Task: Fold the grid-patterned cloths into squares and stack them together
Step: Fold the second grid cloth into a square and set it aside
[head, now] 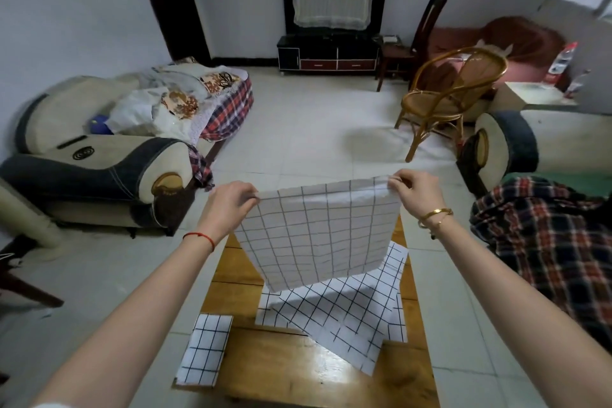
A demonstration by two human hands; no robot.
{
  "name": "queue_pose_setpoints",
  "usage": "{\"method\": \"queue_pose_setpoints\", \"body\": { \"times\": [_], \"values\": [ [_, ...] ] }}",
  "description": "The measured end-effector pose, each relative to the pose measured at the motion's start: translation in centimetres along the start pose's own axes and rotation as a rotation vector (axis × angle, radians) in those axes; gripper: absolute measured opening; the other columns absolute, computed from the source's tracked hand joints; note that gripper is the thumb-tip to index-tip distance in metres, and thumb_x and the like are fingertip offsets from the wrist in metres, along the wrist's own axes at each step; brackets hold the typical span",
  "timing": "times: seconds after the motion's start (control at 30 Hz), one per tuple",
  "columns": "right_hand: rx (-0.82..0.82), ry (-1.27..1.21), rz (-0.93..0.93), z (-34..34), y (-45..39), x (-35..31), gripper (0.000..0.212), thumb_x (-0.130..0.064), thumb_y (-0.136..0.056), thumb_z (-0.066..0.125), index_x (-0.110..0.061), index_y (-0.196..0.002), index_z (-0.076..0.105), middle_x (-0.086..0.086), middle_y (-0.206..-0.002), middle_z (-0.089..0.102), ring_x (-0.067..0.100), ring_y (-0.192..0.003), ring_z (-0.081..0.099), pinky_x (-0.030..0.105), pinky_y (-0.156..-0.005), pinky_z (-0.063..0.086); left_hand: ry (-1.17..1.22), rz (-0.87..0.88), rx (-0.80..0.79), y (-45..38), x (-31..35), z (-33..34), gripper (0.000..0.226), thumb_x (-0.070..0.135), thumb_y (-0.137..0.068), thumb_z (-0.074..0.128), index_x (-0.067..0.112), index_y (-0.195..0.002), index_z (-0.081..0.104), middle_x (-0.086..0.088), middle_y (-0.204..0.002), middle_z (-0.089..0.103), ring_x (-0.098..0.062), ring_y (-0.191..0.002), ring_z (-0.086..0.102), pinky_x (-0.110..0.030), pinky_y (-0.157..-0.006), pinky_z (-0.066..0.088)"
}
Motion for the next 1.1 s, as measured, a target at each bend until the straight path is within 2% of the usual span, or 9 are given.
{"method": "queue_pose_setpoints", "body": {
  "times": [0.17, 0.3, 0.4, 0.6, 0.67, 0.77, 0.9, 1.1],
  "values": [
    [0.005, -0.003, 0.019, -1.4, 0.5, 0.4, 0.017, -0.024, -0.087, 0.062, -0.011, -0.082, 0.072, 0.004, -0.077, 0.07, 0.02, -0.076, 0.062, 0.029, -0.066, 0.046, 0.048, 0.04, 0.02, -0.2, 0.8, -1.9, 0.014, 0.026, -0.089, 0.066, 0.014, -0.095, 0.072, 0.0, -0.094, 0.07, -0.016, -0.089, 0.064, -0.038, -0.081, 0.054],
    [0.003, 0.028, 0.023, -2.1, 1.1, 0.5, 0.016, -0.02, -0.087, 0.062, -0.009, -0.079, 0.071, 0.003, -0.074, 0.068, 0.018, -0.073, 0.059, 0.022, -0.058, 0.036, 0.082, 0.051, 0.007, -0.1, 1.1, -2.7, 0.012, 0.023, -0.087, 0.068, 0.014, -0.094, 0.071, 0.002, -0.09, 0.07, -0.01, -0.083, 0.062, -0.023, -0.074, 0.05],
    [-0.026, 0.043, 0.016, -2.2, 1.8, 0.2, 0.016, -0.019, -0.089, 0.061, -0.01, -0.079, 0.07, 0.001, -0.071, 0.062, 0.014, -0.068, 0.054, 0.014, -0.053, 0.03, 0.128, 0.062, -0.015, 0.2, 1.0, -3.1, 0.013, 0.023, -0.085, 0.07, 0.014, -0.094, 0.072, 0.004, -0.088, 0.07, -0.004, -0.082, 0.062, -0.02, -0.076, 0.05],
    [-0.215, -0.083, -0.002, -1.3, 2.7, 0.8, 0.016, -0.019, -0.088, 0.062, -0.01, -0.076, 0.07, 0.004, -0.07, 0.066, 0.012, -0.064, 0.054, 0.018, -0.055, 0.038, 0.204, 0.047, -0.162, 0.8, 0.5, -3.8, 0.012, 0.023, -0.084, 0.071, 0.021, -0.096, 0.072, 0.012, -0.088, 0.069, 0.003, -0.085, 0.063, -0.011, -0.075, 0.047],
    [-0.277, -0.134, -0.002, -1.0, 3.1, 0.9, 0.015, -0.016, -0.088, 0.063, -0.012, -0.075, 0.069, -0.005, -0.066, 0.062, 0.005, -0.06, 0.052, 0.01, -0.054, 0.038, 0.206, 0.047, -0.238, 1.0, 0.2, -3.9, 0.011, 0.025, -0.083, 0.072, 0.024, -0.094, 0.073, 0.015, -0.088, 0.07, 0.006, -0.082, 0.063, -0.007, -0.069, 0.045],
    [-0.339, -0.172, -0.006, -0.6, 3.1, 1.0, 0.015, -0.013, -0.088, 0.064, -0.002, -0.081, 0.071, -0.009, -0.066, 0.061, -0.003, -0.055, 0.052, 0.007, -0.052, 0.04, 0.215, 0.056, -0.288, 1.1, -0.1, -4.3, 0.011, 0.025, -0.081, 0.074, 0.025, -0.092, 0.075, 0.012, -0.085, 0.073, 0.004, -0.081, 0.065, -0.013, -0.073, 0.049],
    [-0.4, -0.255, 0.013, -0.2, 3.0, 1.3, 0.015, -0.013, -0.087, 0.064, -0.001, -0.086, 0.072, -0.004, -0.065, 0.061, -0.007, -0.049, 0.05, 0.007, -0.051, 0.04, 0.304, 0.013, -0.367, 1.2, -0.4, -4.7, 0.016, 0.027, -0.078, 0.075, 0.02, -0.093, 0.077, 0.01, -0.087, 0.075, -0.003, -0.083, 0.068, -0.024, -0.081, 0.055],
    [-0.463, -0.324, 0.037, 0.2, 2.4, 2.2, 0.016, -0.019, -0.086, 0.065, -0.005, -0.084, 0.073, -0.007, -0.053, 0.056, 0.007, -0.051, 0.044, 0.023, -0.062, 0.043, 0.39, -0.088, -0.456, 0.8, -1.1, -5.0, 0.017, 0.03, -0.077, 0.074, 0.021, -0.091, 0.077, 0.007, -0.085, 0.073, -0.006, -0.078, 0.066, -0.021, -0.068, 0.05]
  ]
}}
Point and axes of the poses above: each hand's wrist, its own y-axis away from the middle knuckle, its own z-axis out of the palm, x = y × z, the point moved 9 cm from there along -y, towards the middle knuckle
